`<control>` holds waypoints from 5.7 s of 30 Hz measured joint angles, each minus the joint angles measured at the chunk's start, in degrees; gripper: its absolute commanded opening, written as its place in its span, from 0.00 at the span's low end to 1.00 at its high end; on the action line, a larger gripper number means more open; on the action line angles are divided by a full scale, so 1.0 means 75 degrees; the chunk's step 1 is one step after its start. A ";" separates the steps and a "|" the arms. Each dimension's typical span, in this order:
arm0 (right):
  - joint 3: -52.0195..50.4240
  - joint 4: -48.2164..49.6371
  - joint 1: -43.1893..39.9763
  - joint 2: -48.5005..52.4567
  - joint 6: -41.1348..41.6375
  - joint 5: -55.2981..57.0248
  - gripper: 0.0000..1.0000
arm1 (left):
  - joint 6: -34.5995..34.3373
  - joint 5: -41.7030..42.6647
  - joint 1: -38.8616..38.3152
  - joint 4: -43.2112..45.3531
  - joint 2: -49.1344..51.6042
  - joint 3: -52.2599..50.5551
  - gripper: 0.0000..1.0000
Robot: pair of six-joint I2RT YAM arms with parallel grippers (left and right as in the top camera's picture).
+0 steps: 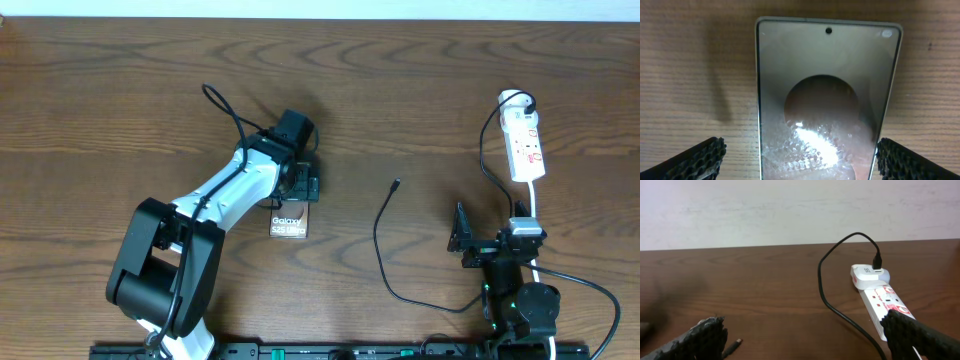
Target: Plug charger to phone and switch on socket
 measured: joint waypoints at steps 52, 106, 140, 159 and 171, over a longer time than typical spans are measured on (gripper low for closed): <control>0.0000 0.0000 0.0003 0.0000 0.0000 0.0000 0.99 | -0.0391 -0.0038 -0.0437 0.0061 0.0726 0.0315 0.98; 0.0000 0.0000 0.0003 0.0000 0.0000 0.0000 0.99 | -0.0466 -0.0017 -0.0434 -0.0117 0.0772 0.0408 0.39; 0.0000 0.0000 0.0003 0.0000 0.0000 0.0000 0.99 | -0.0466 0.0662 -0.0408 -0.1396 0.1075 0.0968 0.34; 0.0000 0.0000 0.0003 0.0000 0.0000 0.0000 0.99 | -0.0487 0.1029 -0.0399 -0.1510 0.1116 0.1035 0.33; 0.0000 0.0000 0.0003 0.0000 0.0000 0.0000 0.99 | -0.0493 0.1346 -0.0393 -0.1507 0.1116 0.1081 0.33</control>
